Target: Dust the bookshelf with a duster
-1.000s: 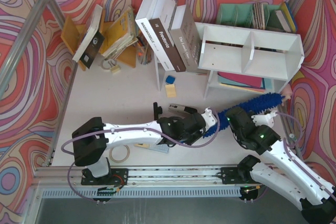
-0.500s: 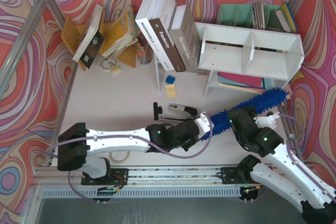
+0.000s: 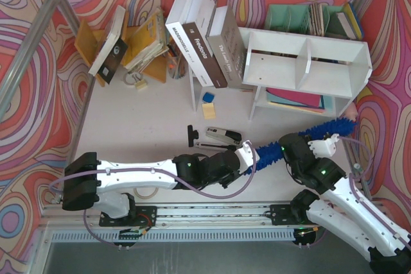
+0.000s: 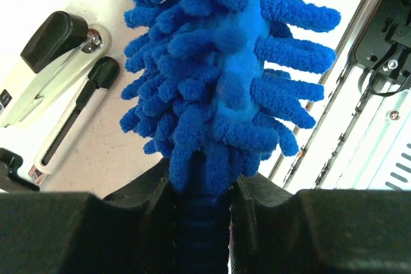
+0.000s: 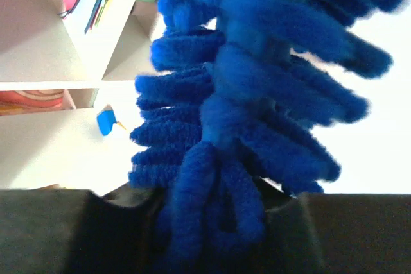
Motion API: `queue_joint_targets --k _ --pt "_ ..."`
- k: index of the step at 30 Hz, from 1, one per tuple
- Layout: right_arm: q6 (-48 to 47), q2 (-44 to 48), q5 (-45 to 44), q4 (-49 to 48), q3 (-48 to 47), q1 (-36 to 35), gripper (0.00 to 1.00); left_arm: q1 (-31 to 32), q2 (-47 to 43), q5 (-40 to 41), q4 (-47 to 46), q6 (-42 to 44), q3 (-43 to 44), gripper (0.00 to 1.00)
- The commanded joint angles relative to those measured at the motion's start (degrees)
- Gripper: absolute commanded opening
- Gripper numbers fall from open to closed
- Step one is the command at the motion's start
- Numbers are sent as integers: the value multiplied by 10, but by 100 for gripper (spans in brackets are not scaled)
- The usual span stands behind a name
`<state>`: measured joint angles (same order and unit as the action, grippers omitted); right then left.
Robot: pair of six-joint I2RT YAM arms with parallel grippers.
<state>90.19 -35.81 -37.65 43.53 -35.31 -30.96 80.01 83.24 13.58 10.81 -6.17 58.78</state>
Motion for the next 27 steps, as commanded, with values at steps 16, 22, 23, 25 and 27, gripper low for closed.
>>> queue_joint_targets --k 16,22,23,25,27 --pt "9 33 12 1 -29 2 0 3 41 71 -23 4 3 63" --pt "20 36 17 -3 -28 1 0 -1 62 43 -17 2 1 53" --pt "20 37 16 -5 -27 1 0 -2 66 38 -13 2 3 48" --pt "20 38 12 -6 -30 2 0 -2 73 33 -5 3 6 35" --pt "19 39 8 -5 -34 2 0 -2 75 32 -3 2 7 23"
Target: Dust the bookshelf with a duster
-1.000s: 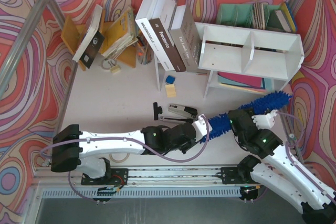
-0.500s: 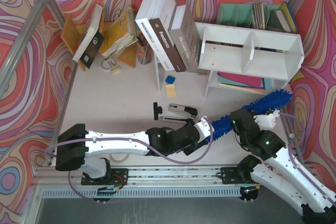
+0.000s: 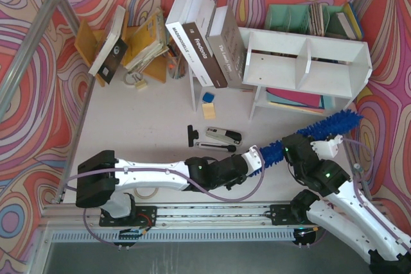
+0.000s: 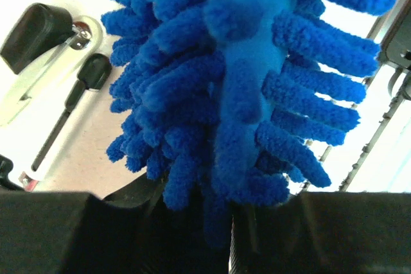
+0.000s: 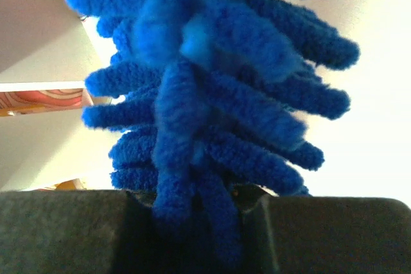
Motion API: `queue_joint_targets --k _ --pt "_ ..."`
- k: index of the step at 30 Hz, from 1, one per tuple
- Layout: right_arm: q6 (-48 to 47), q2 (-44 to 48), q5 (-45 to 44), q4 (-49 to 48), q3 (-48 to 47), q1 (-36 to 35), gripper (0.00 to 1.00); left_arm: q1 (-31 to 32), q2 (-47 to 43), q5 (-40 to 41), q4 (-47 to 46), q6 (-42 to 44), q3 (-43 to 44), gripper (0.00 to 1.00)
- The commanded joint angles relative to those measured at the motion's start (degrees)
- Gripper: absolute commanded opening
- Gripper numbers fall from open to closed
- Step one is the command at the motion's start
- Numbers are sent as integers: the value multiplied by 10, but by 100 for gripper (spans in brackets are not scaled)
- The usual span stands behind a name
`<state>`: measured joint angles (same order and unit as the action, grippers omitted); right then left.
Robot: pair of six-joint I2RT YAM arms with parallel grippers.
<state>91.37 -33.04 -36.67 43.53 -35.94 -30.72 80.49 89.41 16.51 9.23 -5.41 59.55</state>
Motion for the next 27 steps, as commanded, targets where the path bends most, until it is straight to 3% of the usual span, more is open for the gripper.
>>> queue_joint_targets --k 1,4,6,11,20,27 --pt "6 11 -3 -4 -29 0 0 -7 13 4 13 -6 -1 18" --pt "5 10 -3 0 -31 -1 0 -7 5 10 14 -10 1 1" --pt "8 9 -3 5 -31 -1 4 -7 0 6 25 -12 11 0" --pt "11 10 -24 44 -45 0 41 -3 -15 -11 59 -16 37 0" --pt "-78 22 -74 77 -121 0 96 3 -50 -24 120 -12 58 0" --pt "-277 37 -91 -3 -216 -1 99 6 -82 -24 131 -21 65 0"
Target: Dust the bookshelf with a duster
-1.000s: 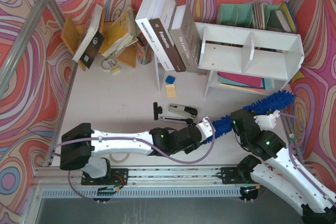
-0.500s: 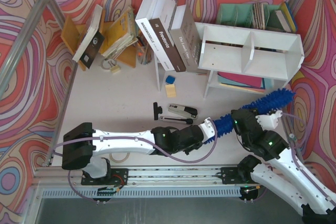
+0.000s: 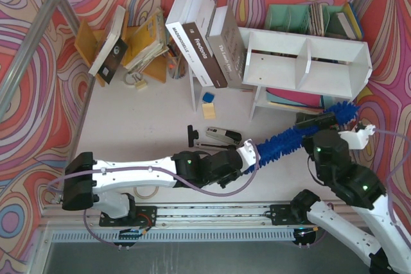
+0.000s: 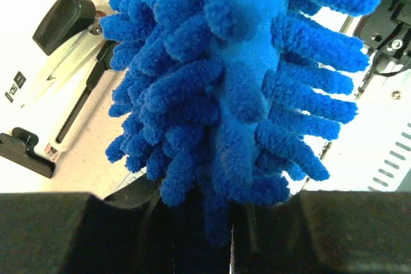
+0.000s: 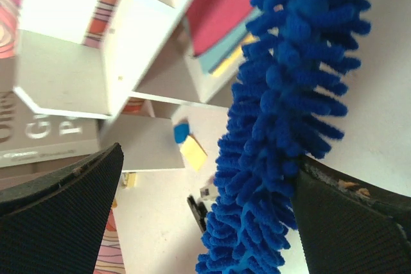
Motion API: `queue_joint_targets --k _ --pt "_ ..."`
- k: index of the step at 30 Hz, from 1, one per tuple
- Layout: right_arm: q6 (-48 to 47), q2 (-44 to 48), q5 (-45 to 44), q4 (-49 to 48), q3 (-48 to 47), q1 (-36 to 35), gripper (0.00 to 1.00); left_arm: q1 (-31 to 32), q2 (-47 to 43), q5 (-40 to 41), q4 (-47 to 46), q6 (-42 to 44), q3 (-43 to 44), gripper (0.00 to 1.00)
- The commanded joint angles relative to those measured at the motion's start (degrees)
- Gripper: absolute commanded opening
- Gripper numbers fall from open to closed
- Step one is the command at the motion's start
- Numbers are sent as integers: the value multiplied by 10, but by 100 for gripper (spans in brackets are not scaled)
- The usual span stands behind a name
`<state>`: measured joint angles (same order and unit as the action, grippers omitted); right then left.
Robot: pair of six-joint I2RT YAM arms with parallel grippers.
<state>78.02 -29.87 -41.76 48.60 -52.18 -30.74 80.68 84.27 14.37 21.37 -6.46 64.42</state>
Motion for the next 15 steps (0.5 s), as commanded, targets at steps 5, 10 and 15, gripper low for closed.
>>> queue_joint_targets --k 5,10,15 --pt "-302 -34 -12 -105 -147 0 99 5 -60 2 5 -29 21 0" --pt "-424 -62 54 -158 -203 0 99 5 -96 42 -7 -53 17 0" --pt "-485 -58 96 -206 -225 0 99 6 -136 100 -8 -66 7 0"
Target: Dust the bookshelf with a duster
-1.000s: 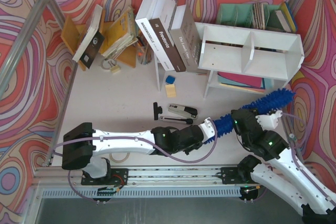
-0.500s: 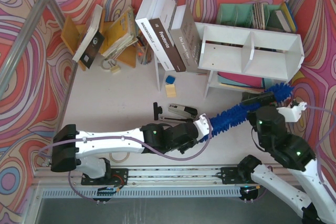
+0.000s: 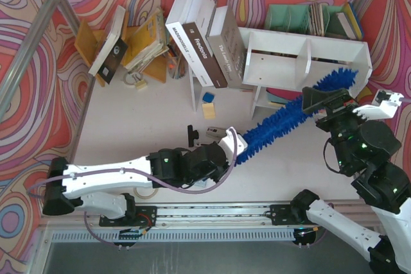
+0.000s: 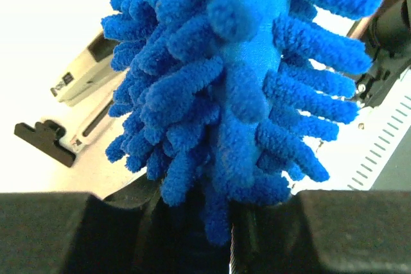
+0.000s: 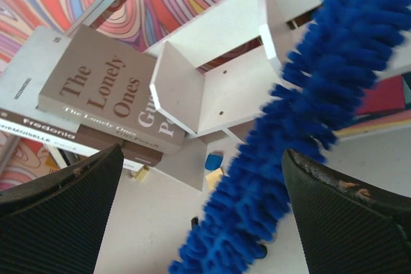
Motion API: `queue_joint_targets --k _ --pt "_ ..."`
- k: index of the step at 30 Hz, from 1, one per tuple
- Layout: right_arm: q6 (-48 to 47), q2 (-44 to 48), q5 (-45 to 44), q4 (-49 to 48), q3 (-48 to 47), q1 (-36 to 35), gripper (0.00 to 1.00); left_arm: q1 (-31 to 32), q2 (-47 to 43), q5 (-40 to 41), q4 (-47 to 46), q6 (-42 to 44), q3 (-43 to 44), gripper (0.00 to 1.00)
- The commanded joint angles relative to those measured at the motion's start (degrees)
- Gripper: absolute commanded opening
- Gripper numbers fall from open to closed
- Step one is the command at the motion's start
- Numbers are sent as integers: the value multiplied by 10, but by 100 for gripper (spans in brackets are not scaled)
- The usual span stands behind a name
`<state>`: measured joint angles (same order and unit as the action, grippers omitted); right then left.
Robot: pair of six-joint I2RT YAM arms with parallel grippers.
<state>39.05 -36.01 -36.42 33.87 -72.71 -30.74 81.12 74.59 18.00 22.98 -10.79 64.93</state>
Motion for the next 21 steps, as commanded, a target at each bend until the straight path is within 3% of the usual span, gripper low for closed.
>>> queue_joint_targets --k 1,6,12,16,21 --pt "-105 6 51 -67 -23 0 99 1 -47 79 -23 -26 -2 0" --pt "-142 23 53 -104 -23 0 99 1 -109 142 -70 -25 -51 0" --pt "-112 17 28 -93 1 0 99 -1 -159 254 -130 3 -88 0" --pt "-77 8 28 -89 23 0 99 -8 -143 287 -145 -19 -66 0" --pt "-49 -11 28 -84 34 0 99 -11 -84 301 -137 -110 -13 0"
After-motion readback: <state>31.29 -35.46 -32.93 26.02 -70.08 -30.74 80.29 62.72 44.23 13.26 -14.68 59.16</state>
